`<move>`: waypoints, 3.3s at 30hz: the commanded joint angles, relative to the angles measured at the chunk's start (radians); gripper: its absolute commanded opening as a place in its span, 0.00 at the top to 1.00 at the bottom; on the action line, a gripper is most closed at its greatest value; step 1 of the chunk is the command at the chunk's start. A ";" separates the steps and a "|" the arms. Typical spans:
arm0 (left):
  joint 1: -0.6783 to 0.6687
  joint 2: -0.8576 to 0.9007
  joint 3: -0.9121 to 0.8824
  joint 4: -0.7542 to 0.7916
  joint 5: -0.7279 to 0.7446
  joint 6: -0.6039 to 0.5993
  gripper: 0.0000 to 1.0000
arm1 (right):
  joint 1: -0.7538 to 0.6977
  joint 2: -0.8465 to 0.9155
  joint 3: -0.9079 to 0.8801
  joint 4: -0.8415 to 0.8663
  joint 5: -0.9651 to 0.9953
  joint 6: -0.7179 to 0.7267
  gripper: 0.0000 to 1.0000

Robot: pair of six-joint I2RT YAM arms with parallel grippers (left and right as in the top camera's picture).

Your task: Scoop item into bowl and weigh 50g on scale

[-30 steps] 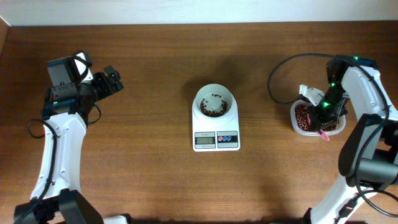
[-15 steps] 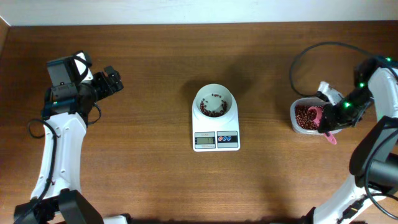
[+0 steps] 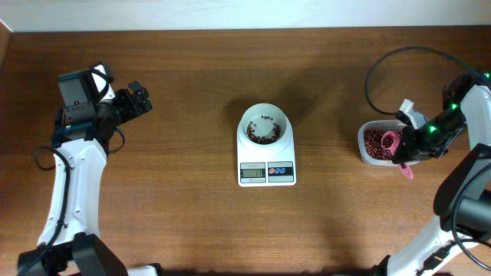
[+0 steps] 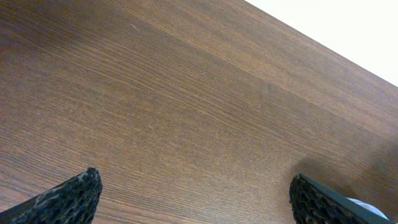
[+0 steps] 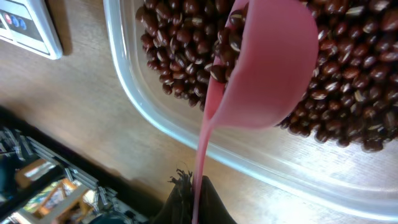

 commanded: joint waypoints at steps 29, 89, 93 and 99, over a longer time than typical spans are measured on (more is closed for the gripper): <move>0.003 0.003 0.014 0.002 -0.008 -0.010 0.01 | 0.001 0.006 0.010 -0.034 -0.039 0.304 0.63; 0.004 0.003 0.014 0.002 -0.008 -0.010 0.01 | 0.241 0.011 -0.078 0.200 0.200 0.094 0.96; 0.003 0.003 0.014 0.002 -0.008 -0.010 0.01 | 0.217 0.011 -0.078 0.167 0.135 0.093 0.96; 0.003 0.003 0.014 0.002 -0.008 -0.010 0.01 | 0.085 0.011 -0.077 0.127 -0.056 0.026 0.96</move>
